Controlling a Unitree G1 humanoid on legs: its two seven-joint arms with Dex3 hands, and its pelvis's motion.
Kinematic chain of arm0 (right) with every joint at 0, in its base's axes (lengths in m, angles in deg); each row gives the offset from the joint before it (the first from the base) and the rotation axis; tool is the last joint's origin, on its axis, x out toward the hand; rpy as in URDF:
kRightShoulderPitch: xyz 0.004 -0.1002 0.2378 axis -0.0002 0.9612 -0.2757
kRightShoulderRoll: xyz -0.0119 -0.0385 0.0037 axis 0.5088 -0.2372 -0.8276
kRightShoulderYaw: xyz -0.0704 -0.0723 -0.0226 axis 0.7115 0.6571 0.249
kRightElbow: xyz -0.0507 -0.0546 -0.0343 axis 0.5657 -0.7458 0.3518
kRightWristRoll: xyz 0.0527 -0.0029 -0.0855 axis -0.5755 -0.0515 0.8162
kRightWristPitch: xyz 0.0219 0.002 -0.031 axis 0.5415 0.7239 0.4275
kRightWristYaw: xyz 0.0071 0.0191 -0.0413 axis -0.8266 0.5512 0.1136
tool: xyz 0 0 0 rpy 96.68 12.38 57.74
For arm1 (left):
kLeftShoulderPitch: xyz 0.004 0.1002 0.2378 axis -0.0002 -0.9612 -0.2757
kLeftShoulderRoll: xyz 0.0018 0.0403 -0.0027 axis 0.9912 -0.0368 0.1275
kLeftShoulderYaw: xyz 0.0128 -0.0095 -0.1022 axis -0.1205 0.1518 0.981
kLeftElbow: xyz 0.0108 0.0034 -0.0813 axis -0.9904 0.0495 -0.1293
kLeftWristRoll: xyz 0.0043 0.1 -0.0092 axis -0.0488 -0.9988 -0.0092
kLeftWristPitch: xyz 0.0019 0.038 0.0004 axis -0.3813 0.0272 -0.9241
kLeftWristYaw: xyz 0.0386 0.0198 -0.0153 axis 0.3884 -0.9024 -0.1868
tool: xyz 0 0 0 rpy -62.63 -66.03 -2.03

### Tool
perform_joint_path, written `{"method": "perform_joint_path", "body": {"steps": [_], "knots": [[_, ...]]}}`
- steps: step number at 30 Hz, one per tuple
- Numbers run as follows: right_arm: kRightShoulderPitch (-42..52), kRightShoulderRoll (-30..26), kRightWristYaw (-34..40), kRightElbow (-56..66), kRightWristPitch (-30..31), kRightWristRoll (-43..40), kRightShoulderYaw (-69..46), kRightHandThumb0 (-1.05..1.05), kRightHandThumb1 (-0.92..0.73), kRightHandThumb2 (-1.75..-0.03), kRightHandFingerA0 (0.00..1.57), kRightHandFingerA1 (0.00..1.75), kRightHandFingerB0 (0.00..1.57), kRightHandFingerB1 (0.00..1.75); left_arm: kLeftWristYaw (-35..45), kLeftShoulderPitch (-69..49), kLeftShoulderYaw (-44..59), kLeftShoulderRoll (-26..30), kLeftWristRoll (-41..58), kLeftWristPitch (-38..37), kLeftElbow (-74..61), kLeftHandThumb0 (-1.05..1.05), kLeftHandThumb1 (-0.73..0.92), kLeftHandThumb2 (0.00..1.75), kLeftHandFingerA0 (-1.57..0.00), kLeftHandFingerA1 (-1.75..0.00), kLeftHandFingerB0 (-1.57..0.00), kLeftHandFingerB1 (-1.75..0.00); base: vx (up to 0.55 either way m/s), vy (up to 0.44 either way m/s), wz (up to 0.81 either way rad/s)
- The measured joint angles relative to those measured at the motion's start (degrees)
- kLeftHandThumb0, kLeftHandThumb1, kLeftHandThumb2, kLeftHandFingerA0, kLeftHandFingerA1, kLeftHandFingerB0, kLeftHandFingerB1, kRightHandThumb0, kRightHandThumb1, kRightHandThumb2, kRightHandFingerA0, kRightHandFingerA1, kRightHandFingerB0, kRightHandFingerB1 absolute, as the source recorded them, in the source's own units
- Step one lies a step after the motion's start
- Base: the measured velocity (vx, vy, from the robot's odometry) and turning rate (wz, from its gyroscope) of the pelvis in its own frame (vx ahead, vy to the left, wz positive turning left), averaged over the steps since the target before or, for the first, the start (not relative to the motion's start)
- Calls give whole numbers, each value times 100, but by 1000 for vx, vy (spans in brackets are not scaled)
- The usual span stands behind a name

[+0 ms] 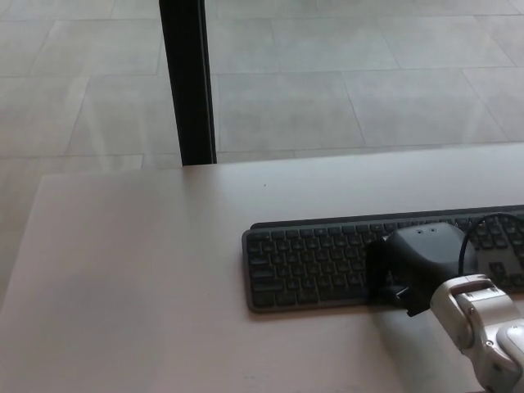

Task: The robot uses its right fingers to click on the space key of the black keyboard placed on the center of the white desk.

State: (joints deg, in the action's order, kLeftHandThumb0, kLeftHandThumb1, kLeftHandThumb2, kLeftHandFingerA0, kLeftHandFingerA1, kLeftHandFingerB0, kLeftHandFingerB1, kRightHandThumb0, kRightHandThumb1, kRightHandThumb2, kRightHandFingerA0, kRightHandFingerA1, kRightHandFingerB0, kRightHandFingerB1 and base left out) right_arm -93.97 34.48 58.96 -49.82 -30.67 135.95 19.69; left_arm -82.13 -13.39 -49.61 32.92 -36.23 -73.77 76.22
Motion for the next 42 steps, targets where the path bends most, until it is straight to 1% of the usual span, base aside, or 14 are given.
{"method": "perform_joint_path", "body": {"steps": [6,8,13,16,17,18,23,26,31,32,33,34,38,42], "knots": [[-9,94,116,-225,39,-59,13,-36,-60,-58,87,153,82,62,4,23,11,0,5,0,4,-32,42,84,-63,-73,-58,-66,0,0,0],[-21,93,138,-261,32,-79,13,-37,-60,-58,86,156,84,66,0,25,7,0,0,0,4,-31,55,55,-68,-64,-68,-56,0,0,0],[-58,-45,101,-109,-16,-85,74,-41,-64,-64,86,167,83,99,0,24,-20,0,-6,0,55,-32,56,56,-67,-64,-67,-57,0,0,0],[-14,-121,-102,195,-19,-144,42,-40,-67,-60,88,155,82,70,1,-3,-22,0,-5,0,49,-33,56,56,-65,-64,-67,-57,0,0,0],[-7,-130,-184,299,-15,-175,12,-41,-64,-63,87,149,82,62,2,-6,-21,0,-4,0,48,-33,42,85,-64,-73,-58,-67,0,0,0],[-3,-135,-286,435,-8,-211,-41,-42,-61,-62,91,143,83,59,2,-4,-21,0,-5,0,47,-32,56,55,-66,-63,-66,-55,0,0,0],[-8,-169,-680,1013,28,-441,-364,-40,-61,-60,89,139,88,63,3,9,-27,0,-7,0,44,-31,55,56,-68,-63,-66,-55,0,0,0],[-59,-248,-922,1282,75,-608,-616,-36,-61,-58,91,167,92,63,2,8,-29,0,-8,0,43,-32,55,55,-71,-63,-69,-56,0,0,0],[-421,-527,-1318,1606,96,-976,-1244,-39,-62,-60,91,136,90,57,-4,-10,-51,0,-18,0,44,-32,56,55,-71,-62,-68,-55,0,0,0],[-513,-608,-1401,1646,98,-1059,-1377,-35,-60,-60,92,136,89,58,-5,-15,-58,0,-20,0,44,-33,43,86,-64,-72,-58,-65,0,0,0],[-615,-695,-1486,1664,102,-1138,-1528,-34,-61,-61,93,145,88,58,-5,-19,-65,0,-21,0,45,-34,58,56,-67,-60,-66,-54,0,0,0],[-698,-778,-1556,1674,102,-1210,-1678,-38,-62,-59,91,111,91,54,-5,-21,-68,0,-22,0,45,-34,57,56,-68,-62,-66,-55,0,0,0],[-977,-1279,-1823,1739,154,-1518,-2351,-23,-64,-59,87,110,83,53,-4,-36,-68,0,-21,0,48,-32,54,55,-71,-64,-69,-57,0,0,0],[-981,-1737,-2004,1954,241,-1801,-3093,-24,-65,-60,78,161,78,49,-6,-44,-69,0,-21,0,46,-32,55,56,-69,-62,-66,-55,0,0,0]]}}
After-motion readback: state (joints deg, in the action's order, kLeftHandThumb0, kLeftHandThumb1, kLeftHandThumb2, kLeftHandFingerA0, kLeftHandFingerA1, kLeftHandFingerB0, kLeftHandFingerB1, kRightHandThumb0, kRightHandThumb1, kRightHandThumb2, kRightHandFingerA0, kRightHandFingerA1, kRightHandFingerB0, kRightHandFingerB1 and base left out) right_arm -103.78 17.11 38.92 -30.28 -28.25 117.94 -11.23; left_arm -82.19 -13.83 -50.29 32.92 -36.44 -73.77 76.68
